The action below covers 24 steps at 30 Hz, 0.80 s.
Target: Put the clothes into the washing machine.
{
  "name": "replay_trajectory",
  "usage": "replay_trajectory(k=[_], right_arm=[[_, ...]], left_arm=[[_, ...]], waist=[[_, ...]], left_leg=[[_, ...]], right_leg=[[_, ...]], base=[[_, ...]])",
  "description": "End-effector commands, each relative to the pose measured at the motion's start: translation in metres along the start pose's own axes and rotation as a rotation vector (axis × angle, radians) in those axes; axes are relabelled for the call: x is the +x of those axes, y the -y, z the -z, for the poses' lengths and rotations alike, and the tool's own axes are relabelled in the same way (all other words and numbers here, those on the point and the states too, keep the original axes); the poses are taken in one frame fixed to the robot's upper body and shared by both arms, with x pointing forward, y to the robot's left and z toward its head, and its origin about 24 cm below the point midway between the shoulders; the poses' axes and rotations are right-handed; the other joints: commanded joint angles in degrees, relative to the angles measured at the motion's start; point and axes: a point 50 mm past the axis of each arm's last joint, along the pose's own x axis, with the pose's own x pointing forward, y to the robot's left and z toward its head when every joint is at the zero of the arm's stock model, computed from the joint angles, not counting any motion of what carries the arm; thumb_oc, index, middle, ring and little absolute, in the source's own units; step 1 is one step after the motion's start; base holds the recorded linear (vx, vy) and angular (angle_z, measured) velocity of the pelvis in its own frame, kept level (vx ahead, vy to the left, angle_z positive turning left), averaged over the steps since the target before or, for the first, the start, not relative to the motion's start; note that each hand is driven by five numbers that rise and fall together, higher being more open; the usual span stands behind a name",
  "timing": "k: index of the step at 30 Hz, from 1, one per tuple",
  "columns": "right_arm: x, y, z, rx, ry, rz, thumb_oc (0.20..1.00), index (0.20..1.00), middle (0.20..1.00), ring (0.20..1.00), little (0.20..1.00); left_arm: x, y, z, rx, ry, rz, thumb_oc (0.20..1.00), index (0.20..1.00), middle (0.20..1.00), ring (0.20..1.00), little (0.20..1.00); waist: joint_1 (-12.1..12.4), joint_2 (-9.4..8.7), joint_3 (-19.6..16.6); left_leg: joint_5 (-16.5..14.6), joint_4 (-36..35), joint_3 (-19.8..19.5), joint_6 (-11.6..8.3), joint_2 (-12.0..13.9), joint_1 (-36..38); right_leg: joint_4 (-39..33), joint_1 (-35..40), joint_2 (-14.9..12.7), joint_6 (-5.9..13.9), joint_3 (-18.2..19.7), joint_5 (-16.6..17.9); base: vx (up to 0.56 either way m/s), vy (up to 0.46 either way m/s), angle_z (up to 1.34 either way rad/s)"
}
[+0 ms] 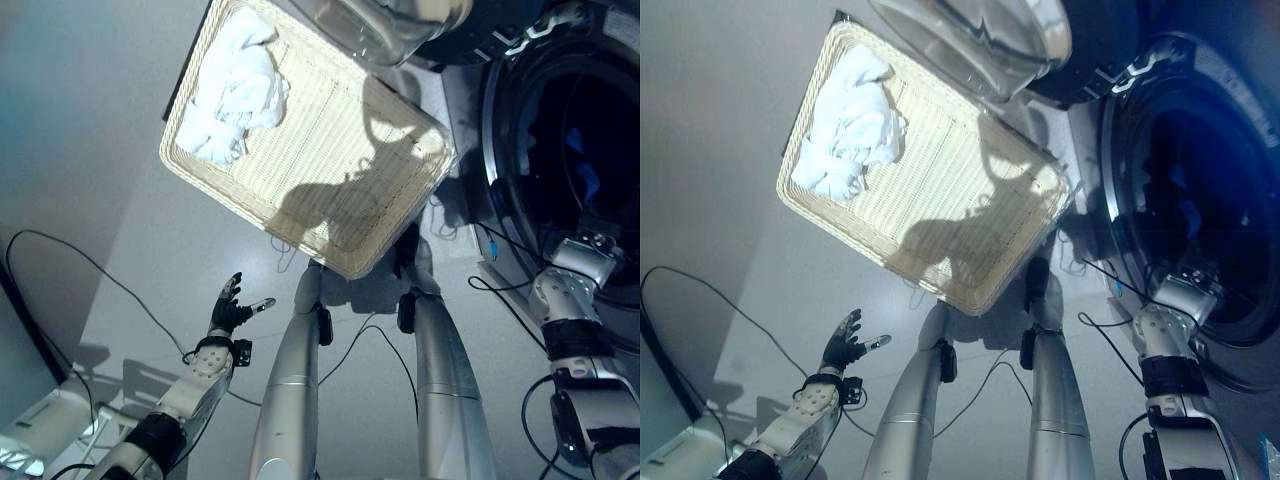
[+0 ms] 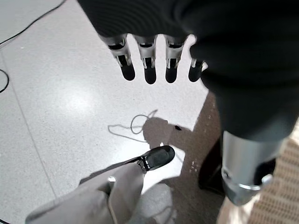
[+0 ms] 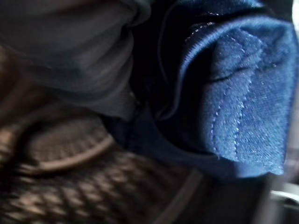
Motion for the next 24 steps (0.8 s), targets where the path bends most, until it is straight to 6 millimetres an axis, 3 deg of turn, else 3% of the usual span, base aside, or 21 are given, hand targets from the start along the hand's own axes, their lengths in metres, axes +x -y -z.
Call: replay_trajectory(k=[1,2,3,4,6,9,12,15,16,17,18,19,20,22,24], right_arm=[[0.013,-0.008,-0.063,0.054,0.317,0.035,0.200,0.200,0.200,0.200,0.200],[0.013,-0.006,-0.071,0.060,0.374,0.065,0.200,0.200,0.200,0.200,0.200],[0.007,0.004,-0.090,0.091,0.531,0.177,0.200,0.200,0.200,0.200,0.200],[0.001,0.015,-0.099,0.144,0.603,0.272,0.373,0.373,0.373,0.373,0.373],[-0.009,0.038,-0.103,0.219,0.651,0.450,1.000,1.000,1.000,1.000,1.000],[-0.012,0.052,-0.090,0.252,0.561,0.593,1.000,1.000,1.000,1.000,1.000],[-0.025,0.070,-0.034,0.272,0.187,0.803,1.000,1.000,1.000,1.000,1.000],[-0.046,0.079,0.024,0.223,-0.273,0.707,1.000,1.000,1.000,1.000,1.000],[-0.046,0.079,0.024,0.223,-0.273,0.707,1.000,1.000,1.000,1.000,1.000],[-0.063,0.081,0.046,0.204,-0.457,0.649,1.000,1.000,1.000,1.000,1.000],[-0.063,0.081,0.046,0.204,-0.457,0.649,1.000,1.000,1.000,1.000,1.000],[-0.082,0.088,0.058,0.212,-0.564,0.599,1.000,1.000,1.000,1.000,1.000],[-0.082,0.088,0.058,0.212,-0.564,0.599,1.000,1.000,1.000,1.000,1.000],[-0.107,0.102,0.064,0.210,-0.638,0.555,1.000,1.000,1.000,1.000,1.000],[-0.112,0.110,0.063,0.200,-0.644,0.541,1.000,1.000,1.000,1.000,1.000]], left_arm=[[-0.016,-0.005,0.028,0.041,-0.057,0.011,1.000,1.000,1.000,1.000,1.000],[-0.016,-0.006,0.029,0.043,-0.058,0.011,1.000,1.000,1.000,1.000,1.000],[-0.018,-0.007,0.033,0.040,-0.068,0.011,1.000,1.000,1.000,1.000,1.000],[-0.017,-0.008,0.034,0.034,-0.074,0.010,1.000,1.000,1.000,1.000,1.000],[-0.014,-0.007,0.032,0.036,-0.078,0.012,1.000,1.000,1.000,1.000,1.000],[-0.009,-0.005,0.025,0.038,-0.073,0.015,1.000,1.000,1.000,1.000,1.000],[-0.005,0.001,0.022,0.056,-0.080,0.027,1.000,1.000,1.000,1.000,1.000],[-0.005,0.004,0.021,0.084,-0.082,0.033,1.000,1.000,1.000,1.000,1.000],[-0.005,0.004,0.021,0.084,-0.082,0.033,1.000,1.000,1.000,1.000,1.000],[-0.006,0.006,0.023,0.101,-0.083,0.027,1.000,1.000,1.000,1.000,1.000],[-0.006,0.006,0.023,0.101,-0.083,0.027,1.000,1.000,1.000,1.000,1.000],[-0.006,0.005,0.027,0.106,-0.094,0.017,1.000,1.000,1.000,1.000,1.000],[-0.006,0.005,0.027,0.106,-0.094,0.017,1.000,1.000,1.000,1.000,1.000],[-0.005,0.004,0.031,0.110,-0.106,0.003,1.000,1.000,1.000,1.000,1.000],[-0.003,0.005,0.033,0.115,-0.116,0.002,1.000,1.000,1.000,1.000,1.000]], waist=[[-1.41,0.16,-0.36],[-1.45,0.12,-0.36],[-1.89,-0.06,-0.36],[-2.18,-0.16,-0.36],[-2.31,-0.29,-0.36],[-2.19,-0.37,-0.36],[-1.40,-0.43,-0.36],[-0.72,-0.75,-0.36],[-0.72,-0.75,-0.36],[-0.51,-1.08,-0.36],[-0.51,-1.08,-0.36],[-0.47,-1.39,-0.36],[-0.47,-1.39,-0.36],[-0.12,-2.01,-0.36],[0.31,-2.37,-0.36]], left_leg=[[-4.76,1.98,2.63,0.60,-3.41,3.42],[-4.81,1.91,2.64,0.59,-3.42,3.73],[-5.13,1.77,2.60,0.46,-3.45,5.02],[-5.30,1.61,2.46,0.32,-3.49,5.87],[-5.50,1.41,2.22,0.15,-3.63,6.93],[-5.14,1.54,2.23,0.25,-3.70,6.85],[-5.52,1.35,1.63,0.61,-4.20,8.11],[-5.24,0.60,1.14,1.01,-4.46,8.79],[-5.24,0.60,1.14,1.01,-4.46,8.79],[-4.94,0.09,1.08,1.14,-4.40,9.03],[-4.94,0.09,1.08,1.14,-4.40,9.03],[-4.74,-0.32,0.83,1.13,-4.43,9.57],[-4.74,-0.32,0.83,1.13,-4.43,9.57],[-4.49,-1.02,0.59,1.18,-4.41,10.29],[-4.47,-1.47,0.30,1.22,-4.40,11.07]], right_leg=[[-9.93,6.55,3.94,5.59,-0.87,6.88],[-10.07,6.85,3.96,5.61,-0.85,6.88],[-10.51,8.11,4.01,5.67,-0.68,6.89],[-10.84,8.90,4.07,5.74,-0.51,6.95],[-11.44,10.03,4.05,5.83,-0.38,7.10],[-11.96,10.10,3.93,5.65,-0.38,7.93],[-12.90,11.66,3.52,5.71,-0.69,8.12],[-13.74,12.69,3.43,5.66,-1.17,8.57],[-13.74,12.69,3.43,5.66,-1.17,8.57],[-13.93,13.03,3.46,5.60,-1.41,8.67],[-13.93,13.03,3.46,5.60,-1.41,8.67],[-14.04,13.64,3.45,5.57,-1.63,8.58],[-14.04,13.64,3.45,5.57,-1.63,8.58],[-14.57,14.65,3.44,5.50,-2.08,8.60],[-14.86,15.62,3.39,5.59,-2.44,8.57]], base=[[-0.03,0.031,-0.09],[-0.03,0.065,-0.08],[-0.02,0.079,-0.06],[-0.02,0.085,-0.07],[-0.02,0.039,-0.07],[-0.03,0.007,-0.01],[-0.03,-0.018,0.09],[-0.03,-0.029,0.11],[-0.03,-0.028,0.02],[0.00,0.000,0.00],[-0.04,-0.032,0.01],[0.00,0.000,0.00],[-0.03,-0.008,0.03],[-0.04,0.020,0.08],[-0.04,0.029,0.08]])
